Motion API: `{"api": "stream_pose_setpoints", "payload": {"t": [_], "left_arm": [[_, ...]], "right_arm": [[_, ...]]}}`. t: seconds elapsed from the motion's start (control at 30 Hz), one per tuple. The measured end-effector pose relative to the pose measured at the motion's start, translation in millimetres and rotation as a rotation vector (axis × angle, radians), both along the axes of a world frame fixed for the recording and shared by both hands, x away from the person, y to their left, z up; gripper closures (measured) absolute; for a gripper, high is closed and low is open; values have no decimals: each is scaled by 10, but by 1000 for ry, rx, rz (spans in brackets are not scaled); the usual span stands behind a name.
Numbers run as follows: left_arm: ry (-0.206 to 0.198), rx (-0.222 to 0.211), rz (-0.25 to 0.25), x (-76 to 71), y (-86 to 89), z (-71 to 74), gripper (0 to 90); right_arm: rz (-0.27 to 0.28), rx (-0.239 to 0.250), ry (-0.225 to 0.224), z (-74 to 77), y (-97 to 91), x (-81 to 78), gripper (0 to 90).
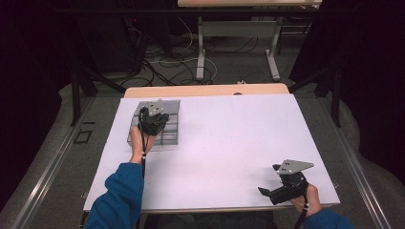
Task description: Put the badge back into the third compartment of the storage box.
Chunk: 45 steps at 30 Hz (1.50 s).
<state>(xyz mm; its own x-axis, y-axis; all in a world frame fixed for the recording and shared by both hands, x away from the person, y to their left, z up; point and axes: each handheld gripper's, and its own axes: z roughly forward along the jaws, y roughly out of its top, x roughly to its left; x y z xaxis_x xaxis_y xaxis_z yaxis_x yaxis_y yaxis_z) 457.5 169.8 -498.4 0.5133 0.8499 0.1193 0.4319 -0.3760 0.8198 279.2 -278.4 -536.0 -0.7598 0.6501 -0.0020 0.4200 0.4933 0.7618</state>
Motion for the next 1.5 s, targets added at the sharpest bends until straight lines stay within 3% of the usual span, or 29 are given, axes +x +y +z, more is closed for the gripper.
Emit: {"api": "stream_pose_setpoints", "payload": {"t": [0.27,0.4,0.67,0.7,0.87,0.97,1.4,1.5], "left_arm": [[25,-1,11,79,-17,-55,873],[27,9,-13,126,-6,-84,874],[34,19,-9,179,-16,-155,874],[52,28,-8,176,-13,-153,874],[64,20,-29,211,20,-194,874],[84,34,-22,213,35,-203,874],[102,68,-25,236,41,-259,874],[114,60,-20,243,48,-276,874]], "right_arm": [[-12,14,-1,0,-4,-7,3],[-19,13,-7,-4,1,-6,2],[-7,4,-7,-5,5,1,3],[-11,3,6,-1,4,-5,3],[-10,10,-14,-13,9,0,3],[-13,14,-9,-16,8,-2,4],[-9,-4,3,-5,6,-10,4],[-8,0,8,-8,13,-16,4]]}}
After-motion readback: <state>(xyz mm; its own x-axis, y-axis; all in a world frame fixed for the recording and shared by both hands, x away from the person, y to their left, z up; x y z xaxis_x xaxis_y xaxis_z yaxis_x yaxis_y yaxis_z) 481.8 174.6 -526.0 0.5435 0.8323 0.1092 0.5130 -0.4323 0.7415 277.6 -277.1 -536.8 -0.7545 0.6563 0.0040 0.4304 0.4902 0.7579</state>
